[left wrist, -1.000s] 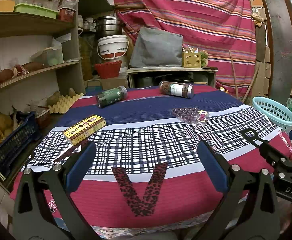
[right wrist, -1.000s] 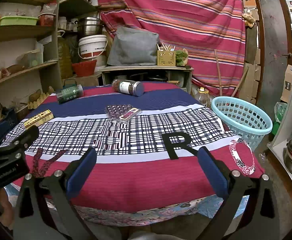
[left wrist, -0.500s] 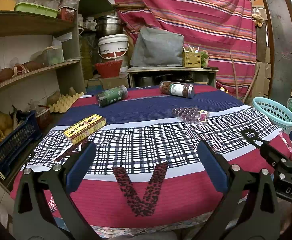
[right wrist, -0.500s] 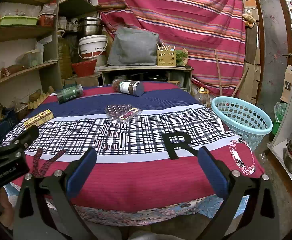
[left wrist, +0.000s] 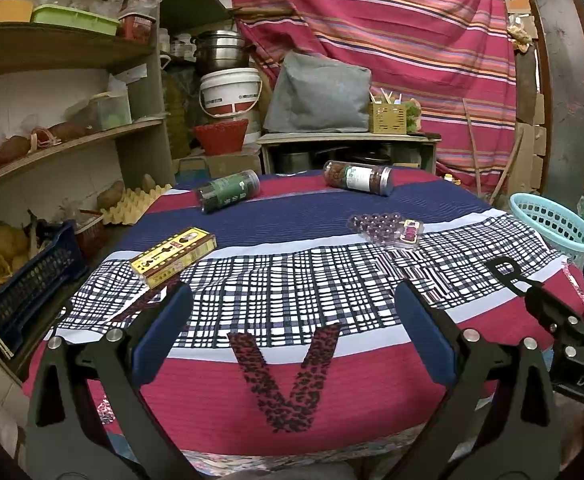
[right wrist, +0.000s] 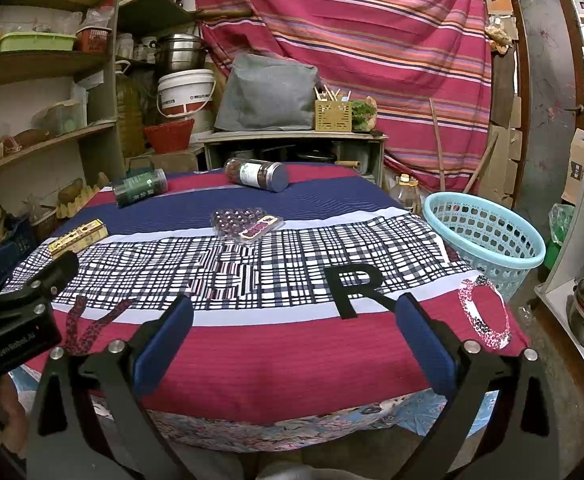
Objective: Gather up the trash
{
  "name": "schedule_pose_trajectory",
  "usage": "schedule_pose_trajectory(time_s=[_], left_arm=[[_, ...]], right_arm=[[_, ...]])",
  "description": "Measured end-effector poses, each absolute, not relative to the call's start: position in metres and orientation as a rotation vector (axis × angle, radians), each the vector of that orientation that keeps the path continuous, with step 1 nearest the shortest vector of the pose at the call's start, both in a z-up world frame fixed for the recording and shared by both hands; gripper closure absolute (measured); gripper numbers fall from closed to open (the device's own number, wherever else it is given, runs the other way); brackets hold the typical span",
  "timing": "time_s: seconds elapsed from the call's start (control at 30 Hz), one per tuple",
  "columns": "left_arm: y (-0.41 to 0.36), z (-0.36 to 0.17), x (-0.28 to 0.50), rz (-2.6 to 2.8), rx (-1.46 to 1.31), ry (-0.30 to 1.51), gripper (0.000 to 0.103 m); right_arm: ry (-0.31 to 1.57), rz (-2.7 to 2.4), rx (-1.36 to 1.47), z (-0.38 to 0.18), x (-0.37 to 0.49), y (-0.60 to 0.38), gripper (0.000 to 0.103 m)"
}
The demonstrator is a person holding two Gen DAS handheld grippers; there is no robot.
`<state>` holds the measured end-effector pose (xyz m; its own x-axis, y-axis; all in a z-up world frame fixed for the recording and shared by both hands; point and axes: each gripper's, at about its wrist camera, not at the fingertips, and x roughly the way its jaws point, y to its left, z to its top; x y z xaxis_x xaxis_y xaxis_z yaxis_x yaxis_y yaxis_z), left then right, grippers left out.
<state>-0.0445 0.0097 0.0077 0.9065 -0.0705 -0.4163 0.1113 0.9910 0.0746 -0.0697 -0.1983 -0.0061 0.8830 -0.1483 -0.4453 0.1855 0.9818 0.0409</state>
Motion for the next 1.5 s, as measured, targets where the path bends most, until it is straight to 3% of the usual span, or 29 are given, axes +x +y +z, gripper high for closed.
schedule_pose_trajectory(time_s=[1.5], left_arm=[[0.0076, 0.0084, -0.0445, -0.073, 0.094, 0.432, 0.005]], right_arm=[[0.46, -0.172, 0.079, -0.0077, -0.0728, -0.1973, 0.004]])
